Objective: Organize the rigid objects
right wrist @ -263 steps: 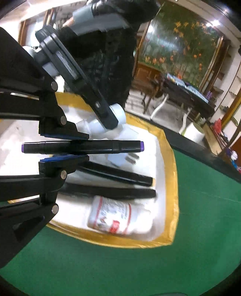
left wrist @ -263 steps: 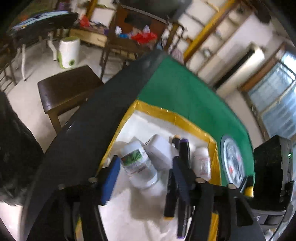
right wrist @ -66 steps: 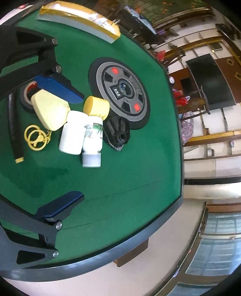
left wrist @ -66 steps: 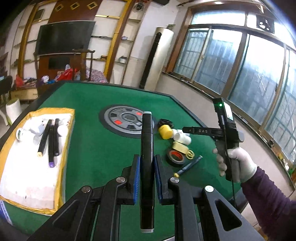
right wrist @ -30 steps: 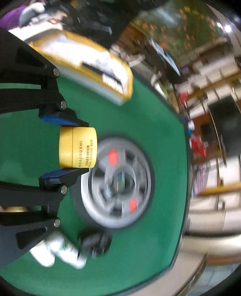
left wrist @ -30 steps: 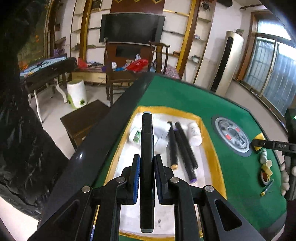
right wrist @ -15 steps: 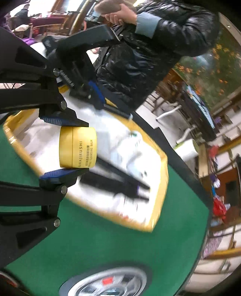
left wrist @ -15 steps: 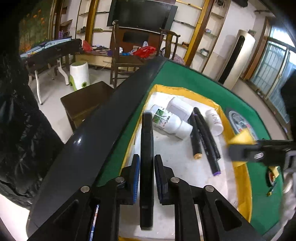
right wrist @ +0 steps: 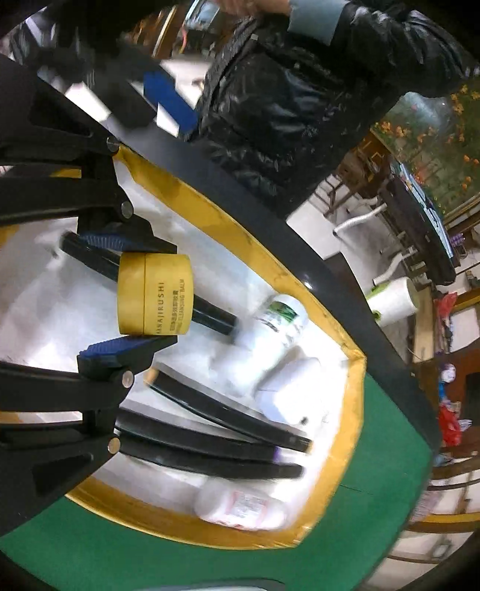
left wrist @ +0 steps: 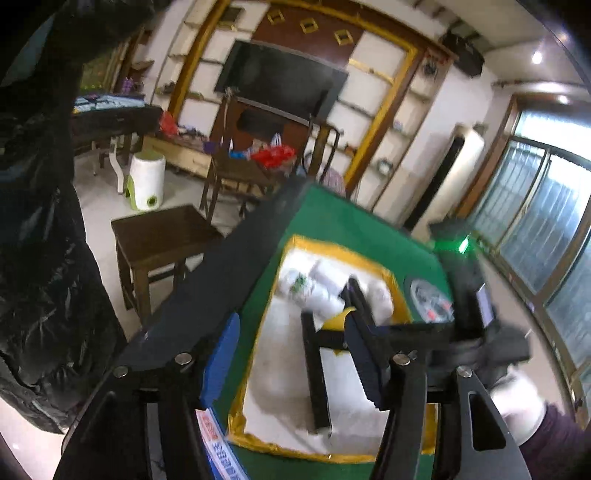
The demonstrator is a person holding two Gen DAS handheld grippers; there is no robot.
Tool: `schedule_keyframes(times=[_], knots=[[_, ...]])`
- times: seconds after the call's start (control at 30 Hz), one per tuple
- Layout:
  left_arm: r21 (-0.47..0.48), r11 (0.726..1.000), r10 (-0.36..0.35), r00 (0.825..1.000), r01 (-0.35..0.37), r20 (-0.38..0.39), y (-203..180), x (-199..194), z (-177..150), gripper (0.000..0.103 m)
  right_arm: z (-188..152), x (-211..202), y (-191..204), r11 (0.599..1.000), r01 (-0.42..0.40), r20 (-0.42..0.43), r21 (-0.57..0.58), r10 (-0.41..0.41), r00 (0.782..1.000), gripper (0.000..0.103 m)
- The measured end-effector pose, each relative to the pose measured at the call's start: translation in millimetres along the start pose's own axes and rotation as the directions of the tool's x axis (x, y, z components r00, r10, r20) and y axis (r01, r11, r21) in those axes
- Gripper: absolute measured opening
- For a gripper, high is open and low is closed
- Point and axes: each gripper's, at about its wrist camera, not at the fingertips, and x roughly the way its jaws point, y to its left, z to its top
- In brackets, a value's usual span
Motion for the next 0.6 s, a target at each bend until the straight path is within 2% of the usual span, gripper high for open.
schedule_keyframes(times=[0.03, 0.07, 0.13, 0.23, 0.3, 0.4, 0.5, 0.6], knots=[[-0.008, 1.0, 0.003, 1.0, -0.003, 0.012, 0, -1, 0, 0.069, 0, 0, 1, 1.0, 0.029, 0.011, -0.012, -0.029, 1.0, 0.041], [-0.02, 1.0, 0.007, 1.0, -0.006, 0.021, 1, -1, 1, 0.069, -1, -1, 0, 0.999, 0.04, 0.019, -0.019, -0.039, 0.999, 0.049], [-0.031, 1.0, 0.007, 1.0, -0.006, 0.028, -1, 2, 2, 0.069, -3, -7, -4, 1.0, 0.018, 0.044, -0.004, -0.018, 0.999, 0.057], [-0.04, 0.999, -0.001, 0.999, 0.003, 0.047, -7, 6, 6, 0.07, -8, -27, -18, 0.998, -0.02, 0.112, 0.063, 0.013, 0.994, 0.058], [-0.039, 0.999, -0.022, 0.998, 0.025, 0.065, -20, 12, 10, 0.076, -14, -51, -30, 0.992, -0.033, 0.19, 0.12, 0.009, 0.982, 0.058], [-0.005, 0.996, -0.087, 0.993, 0.088, 0.082, -50, 30, 17, 0.086, -26, -94, -54, 0.986, 0.027, 0.28, 0.166, -0.073, 0.957, 0.062], [0.064, 0.99, -0.132, 0.989, 0.127, 0.064, -86, 56, 16, 0.09, -49, -139, -79, 0.967, 0.178, 0.345, 0.184, -0.233, 0.909, 0.062], [0.162, 0.982, -0.1, 0.995, 0.101, -0.019, -122, 97, 12, 0.09, -76, -177, -104, 0.925, 0.289, 0.382, 0.247, -0.367, 0.848, 0.063]])
